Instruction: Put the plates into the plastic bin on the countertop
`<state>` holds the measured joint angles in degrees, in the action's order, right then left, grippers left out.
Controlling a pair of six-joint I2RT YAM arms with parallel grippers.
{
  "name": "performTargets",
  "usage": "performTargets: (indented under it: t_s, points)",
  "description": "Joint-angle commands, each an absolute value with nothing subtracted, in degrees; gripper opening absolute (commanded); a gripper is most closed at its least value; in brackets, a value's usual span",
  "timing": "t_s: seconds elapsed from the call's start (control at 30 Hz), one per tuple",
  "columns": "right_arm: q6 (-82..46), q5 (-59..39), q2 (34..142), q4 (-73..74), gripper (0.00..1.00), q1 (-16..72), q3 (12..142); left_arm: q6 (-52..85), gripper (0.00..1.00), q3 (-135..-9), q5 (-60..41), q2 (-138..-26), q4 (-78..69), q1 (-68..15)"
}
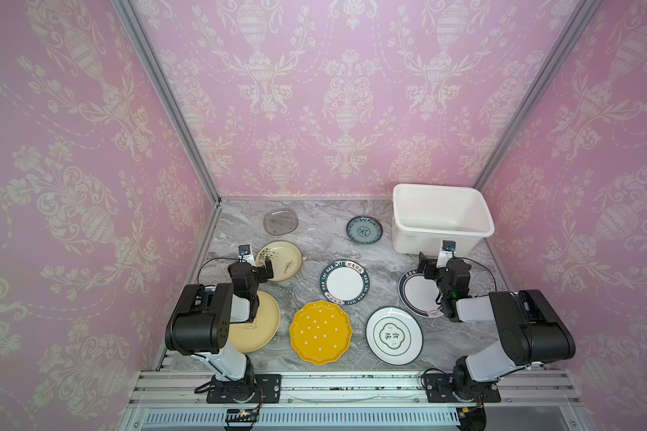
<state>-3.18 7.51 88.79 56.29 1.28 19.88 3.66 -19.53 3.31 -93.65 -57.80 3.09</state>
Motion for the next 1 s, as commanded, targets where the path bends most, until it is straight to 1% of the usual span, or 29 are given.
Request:
performTargets:
  t_s: [0.0, 0.7, 0.8, 0.87, 0.97]
  points:
    - [-4.1, 8.8, 88.6, 57.1, 1.00, 1.7, 19.3, 2.4, 0.99, -20.1, 4.0, -93.5, -58.2, 2.7]
    - [-4.2, 8.8, 88.4, 57.3, 1.00, 1.7, 19.1, 2.5, 0.99, -20.3, 3.9, -93.6, -57.9, 2.8]
    - [-4.0, 8.7, 85.4, 54.8, 1.00, 1.7, 19.2, 1.9, 0.99, -19.2, 1.9, -91.2, -58.2, 2.8]
    - [-3.4, 8.0, 81.3, 51.5, 1.00, 1.9, 19.2, 1.0, 0.99, -20.0, -1.1, -85.8, -51.8, 2.7]
    - [-4.1, 8.4, 71.9, 41.7, 1.00, 2.0, 20.4, 4.1, 0.99, -26.7, -0.2, -74.8, -29.0, 2.8]
